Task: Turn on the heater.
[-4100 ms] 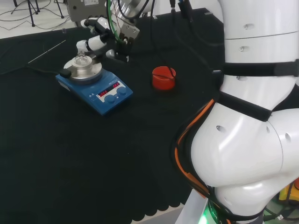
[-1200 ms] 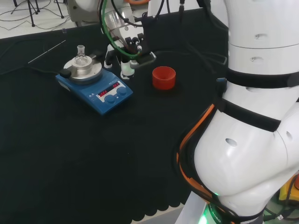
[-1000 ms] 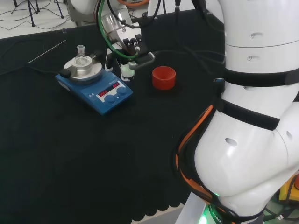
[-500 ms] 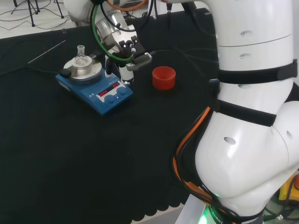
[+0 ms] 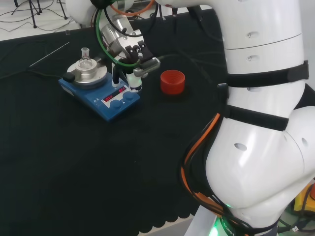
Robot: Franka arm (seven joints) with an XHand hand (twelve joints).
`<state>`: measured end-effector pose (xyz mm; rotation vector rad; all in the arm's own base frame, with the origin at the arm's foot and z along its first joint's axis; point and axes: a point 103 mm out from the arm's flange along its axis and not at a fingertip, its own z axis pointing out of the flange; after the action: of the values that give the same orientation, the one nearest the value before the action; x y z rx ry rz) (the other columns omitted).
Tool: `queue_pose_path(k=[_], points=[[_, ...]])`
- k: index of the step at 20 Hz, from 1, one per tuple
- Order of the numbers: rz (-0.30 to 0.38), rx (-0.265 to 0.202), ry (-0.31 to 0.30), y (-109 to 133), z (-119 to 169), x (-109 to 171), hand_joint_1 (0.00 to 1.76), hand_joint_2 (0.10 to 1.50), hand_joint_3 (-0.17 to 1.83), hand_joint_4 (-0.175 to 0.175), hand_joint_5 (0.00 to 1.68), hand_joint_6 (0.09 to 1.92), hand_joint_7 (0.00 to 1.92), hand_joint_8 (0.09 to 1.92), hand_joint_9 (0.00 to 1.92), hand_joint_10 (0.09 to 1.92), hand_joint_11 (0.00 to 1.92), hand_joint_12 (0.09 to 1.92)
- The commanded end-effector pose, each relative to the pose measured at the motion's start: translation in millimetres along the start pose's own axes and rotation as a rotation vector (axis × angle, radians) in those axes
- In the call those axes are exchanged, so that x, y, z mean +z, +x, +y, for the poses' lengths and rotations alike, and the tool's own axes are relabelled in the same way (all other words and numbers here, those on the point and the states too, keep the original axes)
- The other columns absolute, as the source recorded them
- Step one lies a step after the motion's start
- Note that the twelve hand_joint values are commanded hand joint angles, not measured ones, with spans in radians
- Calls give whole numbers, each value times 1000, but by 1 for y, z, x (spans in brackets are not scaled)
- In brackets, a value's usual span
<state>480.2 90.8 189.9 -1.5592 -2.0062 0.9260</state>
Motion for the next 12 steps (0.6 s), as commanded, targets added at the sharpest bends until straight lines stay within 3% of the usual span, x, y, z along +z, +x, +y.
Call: queue_pose_path(k=[1,12], points=[[-2,-6,23,0,3,7,1502,495,1308,21,399,87,1734,1609,1826,1653,1650,1568],[-12,-27,52,11,12,16,1503,491,1319,22,403,87,1735,1610,1826,1653,1648,1571]])
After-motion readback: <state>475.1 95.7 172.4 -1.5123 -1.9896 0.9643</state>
